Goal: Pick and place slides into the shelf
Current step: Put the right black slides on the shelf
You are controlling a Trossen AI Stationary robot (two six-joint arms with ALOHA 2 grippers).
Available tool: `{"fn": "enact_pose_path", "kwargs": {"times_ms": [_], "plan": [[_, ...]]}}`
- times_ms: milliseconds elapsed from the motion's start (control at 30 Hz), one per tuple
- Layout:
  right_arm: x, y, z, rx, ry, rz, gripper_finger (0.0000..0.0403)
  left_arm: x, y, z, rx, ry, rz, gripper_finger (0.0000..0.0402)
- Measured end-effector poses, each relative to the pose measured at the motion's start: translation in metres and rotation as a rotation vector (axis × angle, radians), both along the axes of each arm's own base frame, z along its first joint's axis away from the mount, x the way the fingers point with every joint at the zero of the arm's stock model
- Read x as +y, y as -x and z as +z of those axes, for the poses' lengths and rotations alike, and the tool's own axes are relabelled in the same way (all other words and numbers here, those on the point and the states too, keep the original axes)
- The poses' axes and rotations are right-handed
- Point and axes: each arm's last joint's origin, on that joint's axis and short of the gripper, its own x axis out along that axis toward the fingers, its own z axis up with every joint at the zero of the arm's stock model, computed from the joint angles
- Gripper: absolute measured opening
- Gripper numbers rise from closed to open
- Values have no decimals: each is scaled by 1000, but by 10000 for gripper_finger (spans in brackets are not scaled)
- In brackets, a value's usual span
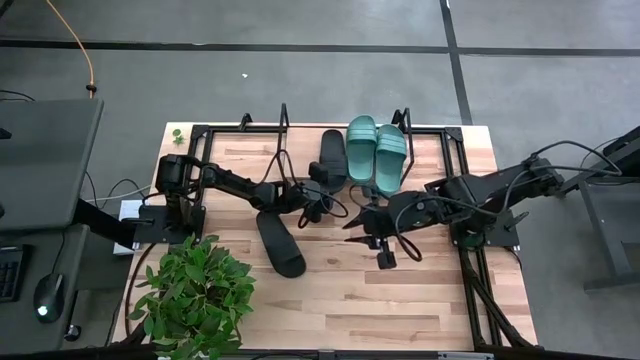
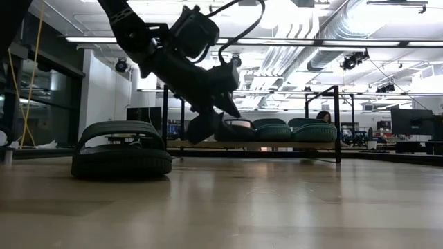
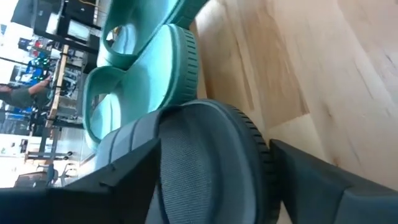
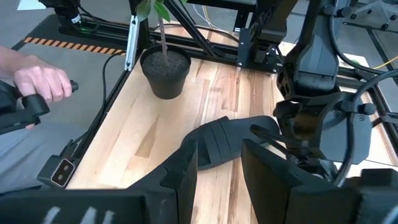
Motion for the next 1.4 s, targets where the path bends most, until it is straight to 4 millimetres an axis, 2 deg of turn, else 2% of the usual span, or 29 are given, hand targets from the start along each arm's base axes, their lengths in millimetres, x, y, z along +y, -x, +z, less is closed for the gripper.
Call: {"fn": "enact_pose_path", "kwargs": {"times_ms": [200,400,733,1000,1167,1400], "plan": [[0,-1,-1,3,5,-4,117,0,-2,3,-46,-5,13,344],[0,-1,-1,3,9,-10,117,0,-1,2,-40,11,24,378],[0,-1,-1,3,11,-10,117,-4,1,-3,-3,46,27,368],[0,-1,-2,8,13,-10,117,-18,-2,-1,-14,39,-9,364],[0,-1,-2,10,13,-10,117,-26,-5,2,-33,-16,6,362],[0,-1,-2,10,12,-11,117,-23,-6,6,-59,-64,32,358]]}}
